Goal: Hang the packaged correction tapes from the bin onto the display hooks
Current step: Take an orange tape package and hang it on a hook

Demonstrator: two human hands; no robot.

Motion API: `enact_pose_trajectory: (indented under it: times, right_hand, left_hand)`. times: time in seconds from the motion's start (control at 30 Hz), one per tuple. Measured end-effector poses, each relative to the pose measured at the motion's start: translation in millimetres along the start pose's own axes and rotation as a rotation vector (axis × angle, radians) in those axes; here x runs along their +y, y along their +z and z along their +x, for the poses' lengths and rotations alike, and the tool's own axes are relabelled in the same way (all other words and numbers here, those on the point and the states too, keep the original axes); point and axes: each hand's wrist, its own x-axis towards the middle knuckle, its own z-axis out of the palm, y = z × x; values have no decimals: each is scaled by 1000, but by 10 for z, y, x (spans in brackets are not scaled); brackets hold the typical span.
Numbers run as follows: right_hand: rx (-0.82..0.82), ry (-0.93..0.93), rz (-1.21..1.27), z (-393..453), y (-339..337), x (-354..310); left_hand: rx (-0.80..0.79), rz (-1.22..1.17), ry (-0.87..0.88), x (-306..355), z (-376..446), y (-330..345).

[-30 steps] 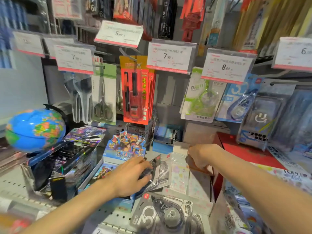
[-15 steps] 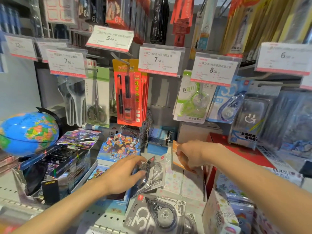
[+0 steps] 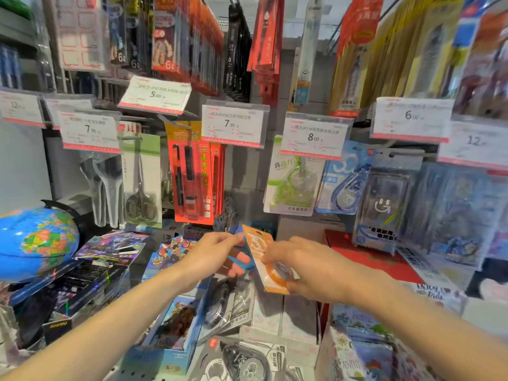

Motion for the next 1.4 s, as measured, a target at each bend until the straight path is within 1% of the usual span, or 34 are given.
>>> enact_pose_trajectory:
  times: [0.13,0.2,0.3,0.37,0.47,0.53,0.6,0.77,1.03,1.13,1.23,1.3,1.4]
  right_hand:
    - [29,-71,-47,-71,12,-63]
    - [49,-92,-67,-99,36,-66]
    - [88,-94,-32,-131,68,-32]
    - [136,-44,63,-134,60,2]
    - [241,98,204,-134,-14,7]
    - [277,205,264,-127,-57,-30]
    - [294,274,301,-95,-55,-88]
    - [286,355,308,-6,24,-241]
    - [355,375,313,3,30,-342]
    - [412,375,323,-62,-34,-382]
    - [440,365,335,-169,-139,-388]
    - [440,348,362,-250,-204,-376]
    - [417,331,390,-342,-261,-337]
  left_hand:
    - [7,-8,-45,88,40,64]
    - [-12,18,-27,104,35,98]
    - [16,5,5,133,2,125]
    - [34,-9,26,149,-19,106]
    - [60,-14,51,155,-37,55]
    - [82,-24,63,169,-47,44]
    - [96,-38,77,196,-64,59]
    - [110,-63,103,266,-116,89]
    - [127,-21,93,280,-201,20]
    - [170,64,164,330,-262,27]
    - [232,254,295,390,-332,35]
    - [255,331,351,429,-389,25]
    - [290,393,385,487,-449,-3]
